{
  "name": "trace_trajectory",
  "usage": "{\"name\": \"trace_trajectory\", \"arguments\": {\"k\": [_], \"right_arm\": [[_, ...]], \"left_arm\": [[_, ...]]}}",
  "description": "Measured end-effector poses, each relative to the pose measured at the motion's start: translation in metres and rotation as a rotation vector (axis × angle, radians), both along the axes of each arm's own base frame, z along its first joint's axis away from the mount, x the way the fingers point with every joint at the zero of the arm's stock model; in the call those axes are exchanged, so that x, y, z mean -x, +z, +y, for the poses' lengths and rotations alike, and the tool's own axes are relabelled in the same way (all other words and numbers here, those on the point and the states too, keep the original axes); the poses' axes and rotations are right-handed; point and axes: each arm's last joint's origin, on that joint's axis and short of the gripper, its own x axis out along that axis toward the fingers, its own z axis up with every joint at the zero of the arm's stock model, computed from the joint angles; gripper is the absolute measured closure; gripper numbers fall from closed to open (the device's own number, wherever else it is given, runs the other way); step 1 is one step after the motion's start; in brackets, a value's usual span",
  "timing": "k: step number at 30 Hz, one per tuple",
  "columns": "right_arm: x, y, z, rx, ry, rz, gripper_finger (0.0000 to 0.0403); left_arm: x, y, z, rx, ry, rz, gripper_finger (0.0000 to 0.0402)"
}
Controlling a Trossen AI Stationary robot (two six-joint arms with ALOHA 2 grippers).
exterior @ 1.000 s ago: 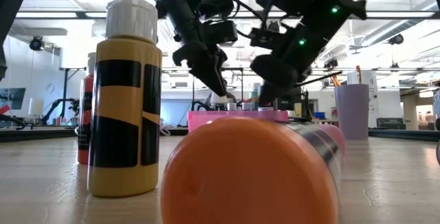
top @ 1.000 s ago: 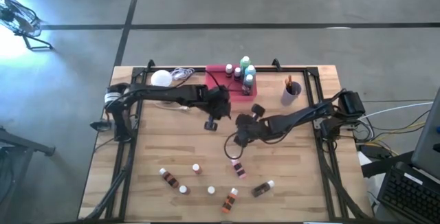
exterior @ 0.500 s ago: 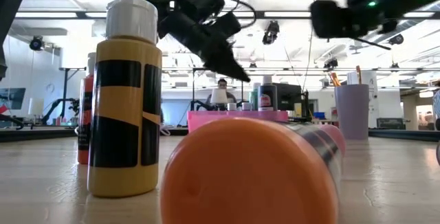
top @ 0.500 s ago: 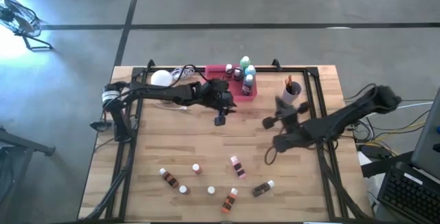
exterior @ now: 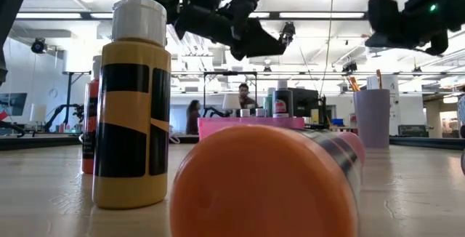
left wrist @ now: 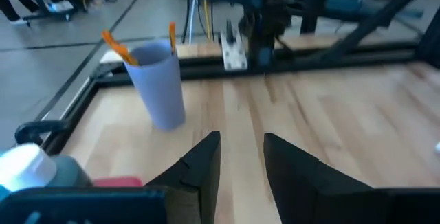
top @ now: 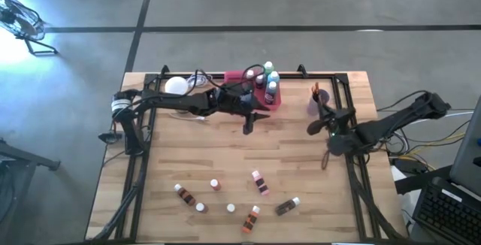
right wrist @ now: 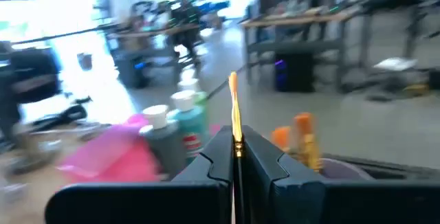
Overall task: Pick & Place Paint Supplies
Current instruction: Put the black gold paint brush into the violet cup
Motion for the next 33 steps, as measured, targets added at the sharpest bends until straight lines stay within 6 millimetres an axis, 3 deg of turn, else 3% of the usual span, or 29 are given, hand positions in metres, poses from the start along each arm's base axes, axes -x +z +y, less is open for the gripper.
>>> {"name": "trace_trajectory", "arguments": {"k": [4, 7, 10, 12, 21, 33], "right_arm": [[-0.002, 0.026, 0.007, -0.055, 0.176, -0.022, 0.0394], [-0.009, 0.052, 0.014, -0.032, 0.421, -0.051, 0.0394], [-0.014, 0.076, 0.021, 0.127, 0.694, -0.131, 0.0394], [-0.016, 0.087, 0.024, 0.258, 0.784, -0.175, 0.0394], [-0.029, 0.101, 0.038, 0.717, 0.837, -0.346, 0.0394], [-0.068, 0.113, 0.055, 0.764, 0.821, -0.343, 0.0393]], "left_arm": [[-0.004, 0.001, -0.002, 0.016, -0.056, -0.053, 0.0284], [-0.009, -0.005, -0.002, 0.031, -0.086, -0.072, 0.0284], [-0.014, -0.009, -0.003, 0.054, -0.095, -0.117, 0.0284], [-0.018, -0.008, -0.005, 0.077, -0.114, -0.177, 0.0284], [-0.024, 0.017, -0.040, 0.077, -0.276, -0.511, 0.0284], [-0.035, 0.046, -0.070, -0.001, -0.396, -0.566, 0.0284]]}}
